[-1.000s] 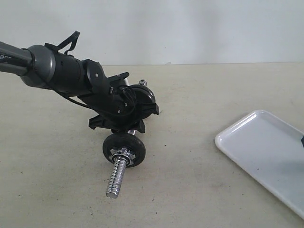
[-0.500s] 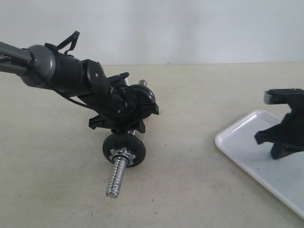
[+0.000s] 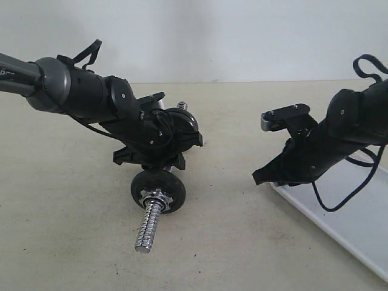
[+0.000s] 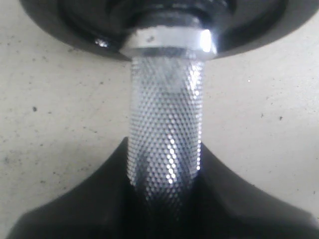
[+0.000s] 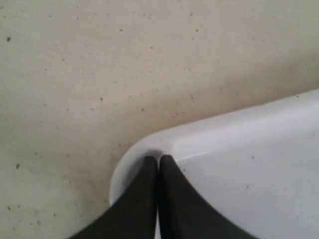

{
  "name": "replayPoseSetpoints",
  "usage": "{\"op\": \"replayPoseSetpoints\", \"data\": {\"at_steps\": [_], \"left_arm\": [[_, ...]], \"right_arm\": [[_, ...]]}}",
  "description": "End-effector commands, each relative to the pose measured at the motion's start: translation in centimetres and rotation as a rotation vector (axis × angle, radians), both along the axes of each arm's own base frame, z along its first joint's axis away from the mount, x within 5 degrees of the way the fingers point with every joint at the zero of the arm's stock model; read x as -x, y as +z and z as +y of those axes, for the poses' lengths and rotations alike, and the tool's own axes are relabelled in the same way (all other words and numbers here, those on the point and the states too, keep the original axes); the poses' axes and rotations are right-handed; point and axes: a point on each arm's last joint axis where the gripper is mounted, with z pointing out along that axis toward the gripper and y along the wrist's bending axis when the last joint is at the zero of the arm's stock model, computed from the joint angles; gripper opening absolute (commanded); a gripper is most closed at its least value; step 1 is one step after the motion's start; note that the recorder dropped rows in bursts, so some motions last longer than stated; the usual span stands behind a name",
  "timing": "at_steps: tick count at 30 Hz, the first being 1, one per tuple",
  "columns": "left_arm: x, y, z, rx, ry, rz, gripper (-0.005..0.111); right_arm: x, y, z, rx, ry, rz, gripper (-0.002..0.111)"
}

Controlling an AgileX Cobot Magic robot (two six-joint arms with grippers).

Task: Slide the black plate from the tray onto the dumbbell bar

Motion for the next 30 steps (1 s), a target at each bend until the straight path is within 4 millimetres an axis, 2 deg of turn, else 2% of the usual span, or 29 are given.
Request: {"op": "replayPoseSetpoints", "data": {"at_steps": [1, 4, 8, 10, 12, 14, 15, 17, 18, 22, 30], "left_arm": [[-0.8, 1.5, -0.2, 0.034, 0.028, -0.085, 0.004], [-0.8, 1.5, -0.2, 0.033, 0.027, -0.086, 0.004], [-0.8, 1.6, -0.1, 0.029, 0.024, -0.091, 0.004], [-0.8, 1.5, -0.1, 0.027, 0.021, -0.093, 0.004], [-0.9, 1.6, -0.1, 0.03, 0.028, -0.101, 0.004], [-0.9, 1.6, -0.1, 0.041, 0.054, -0.098, 0.004], [-0.9, 1.6, -0.1, 0.041, 0.054, -0.098, 0.004], [-0.9, 1.6, -0.1, 0.04, 0.052, -0.096, 0.004], [-0.9, 1.6, -0.1, 0.04, 0.052, -0.094, 0.004], [-0.9, 1.6, -0.1, 0.04, 0.052, -0.094, 0.004], [-0.9, 1.6, -0.1, 0.036, 0.042, -0.098, 0.004]], "right_arm": [[0.5, -1.9, 0.8, 0.014, 0.015, 0.038, 0.0], [0.0, -1.8, 0.9, -0.008, -0.023, 0.0, 0.0], [-2.4, 0.7, 2.1, -0.039, 0.015, -0.064, 0.0], [-4.3, 4.3, 2.9, -0.064, 0.063, -0.158, 0.0], [-5.2, 7.1, 3.3, -0.076, 0.102, -0.228, 0.0], [-5.8, 9.2, 3.2, -0.08, 0.113, -0.272, 0.0], [-5.9, 9.6, 2.9, -0.07, 0.119, -0.278, 0.0], [-6.1, 10.4, 1.4, -0.008, 0.131, -0.28, 0.0], [-6.1, 10.2, -0.5, 0.034, 0.063, -0.221, 0.0], [-6.1, 9.4, -5.3, 0.104, -0.143, -0.095, 0.0], [-5.3, 8.8, -11.9, 0.195, -0.303, 0.045, 0.0]]}}
